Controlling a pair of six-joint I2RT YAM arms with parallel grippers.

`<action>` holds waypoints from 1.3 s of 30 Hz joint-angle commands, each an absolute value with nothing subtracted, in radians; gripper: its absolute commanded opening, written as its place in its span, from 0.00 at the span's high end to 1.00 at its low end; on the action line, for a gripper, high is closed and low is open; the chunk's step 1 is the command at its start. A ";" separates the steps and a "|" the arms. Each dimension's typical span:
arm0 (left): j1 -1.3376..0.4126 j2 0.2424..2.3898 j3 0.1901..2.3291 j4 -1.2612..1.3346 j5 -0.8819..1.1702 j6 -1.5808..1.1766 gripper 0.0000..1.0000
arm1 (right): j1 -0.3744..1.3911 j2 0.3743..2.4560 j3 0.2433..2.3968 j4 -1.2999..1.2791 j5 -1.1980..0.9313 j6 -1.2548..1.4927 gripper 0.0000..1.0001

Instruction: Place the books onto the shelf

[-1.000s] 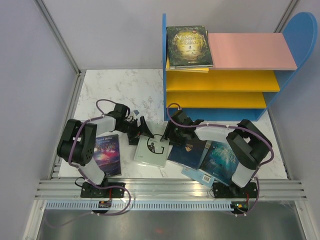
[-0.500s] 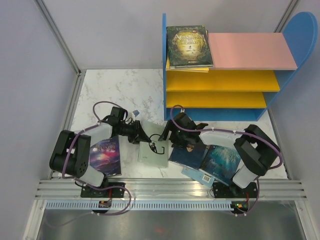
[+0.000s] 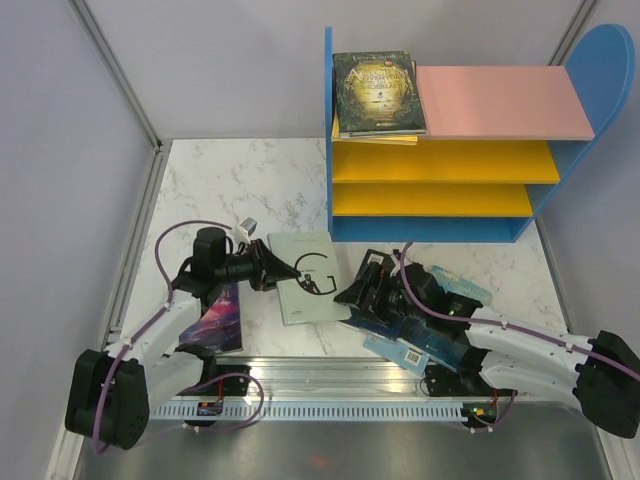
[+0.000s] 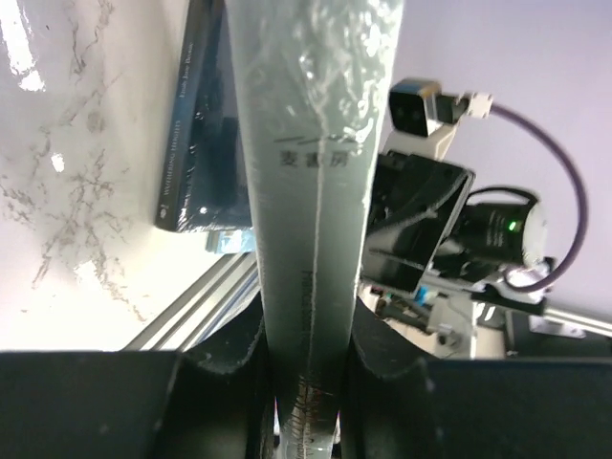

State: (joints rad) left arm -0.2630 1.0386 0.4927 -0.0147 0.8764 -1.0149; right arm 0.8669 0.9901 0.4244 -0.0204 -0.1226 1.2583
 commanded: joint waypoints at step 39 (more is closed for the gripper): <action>-0.291 0.615 0.236 0.318 0.920 -1.484 0.98 | 1.350 0.928 0.597 0.195 0.377 1.381 0.64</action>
